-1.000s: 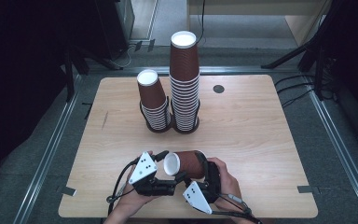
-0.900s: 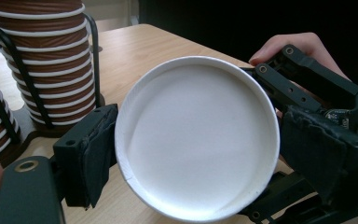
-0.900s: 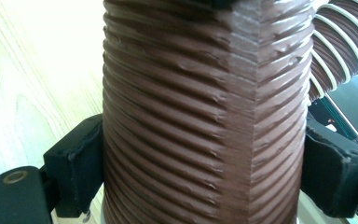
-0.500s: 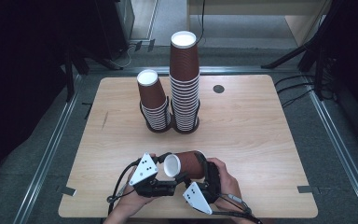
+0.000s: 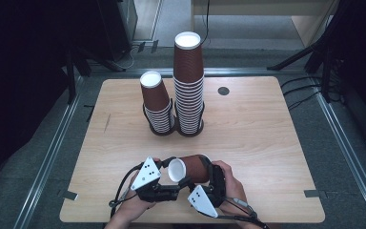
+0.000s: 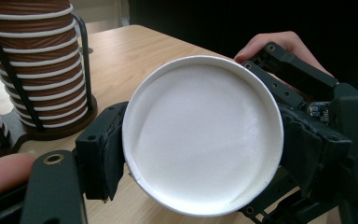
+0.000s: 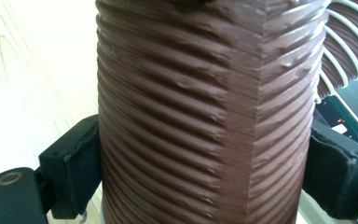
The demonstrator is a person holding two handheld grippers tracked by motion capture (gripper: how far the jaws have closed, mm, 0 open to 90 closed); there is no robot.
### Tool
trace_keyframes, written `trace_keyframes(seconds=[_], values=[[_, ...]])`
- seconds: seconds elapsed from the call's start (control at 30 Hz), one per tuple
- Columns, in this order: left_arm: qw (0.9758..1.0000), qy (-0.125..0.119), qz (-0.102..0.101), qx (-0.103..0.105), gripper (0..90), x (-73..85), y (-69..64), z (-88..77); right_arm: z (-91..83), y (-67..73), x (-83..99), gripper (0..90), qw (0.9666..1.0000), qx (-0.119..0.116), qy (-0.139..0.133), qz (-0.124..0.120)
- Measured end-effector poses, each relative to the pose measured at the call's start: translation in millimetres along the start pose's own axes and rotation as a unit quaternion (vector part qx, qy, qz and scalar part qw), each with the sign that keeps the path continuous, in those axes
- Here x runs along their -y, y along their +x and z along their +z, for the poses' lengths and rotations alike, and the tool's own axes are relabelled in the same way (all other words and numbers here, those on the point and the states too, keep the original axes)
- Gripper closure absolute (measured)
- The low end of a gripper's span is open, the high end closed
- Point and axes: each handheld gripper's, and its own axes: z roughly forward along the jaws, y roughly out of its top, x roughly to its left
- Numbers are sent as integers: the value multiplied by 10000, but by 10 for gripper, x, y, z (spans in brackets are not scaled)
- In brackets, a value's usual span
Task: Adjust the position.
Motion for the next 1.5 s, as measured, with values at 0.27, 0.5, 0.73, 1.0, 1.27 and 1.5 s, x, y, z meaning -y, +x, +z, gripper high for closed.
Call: trace_keyframes(seconds=[0.27, 0.5, 0.73, 1.0, 1.27, 1.5], values=[[10000, -11, -17, -77, 237, -3, 11, -4, 3, -53, 13, 55, 9992, -226, 53, 339], [9996, -108, -174, -198, 237, -12, 72, -41, 8, -122, 62, 32, 9979, -222, 189, 571], [9983, -233, -302, -440, 237, 5, 151, -90, -1, -176, 88, 32, 9958, -210, 191, 867], [9947, -571, -397, -756, 237, 15, 210, -150, -13, -258, 142, 32, 9886, -189, 226, 1479], [9904, -871, -400, -992, 236, 13, 222, -202, -14, -293, 159, 53, 9790, -186, 209, 2020], [9889, -954, -397, -1068, 236, 14, 236, -225, -4, -322, 202, 61, 9665, -183, 303, 2542]])
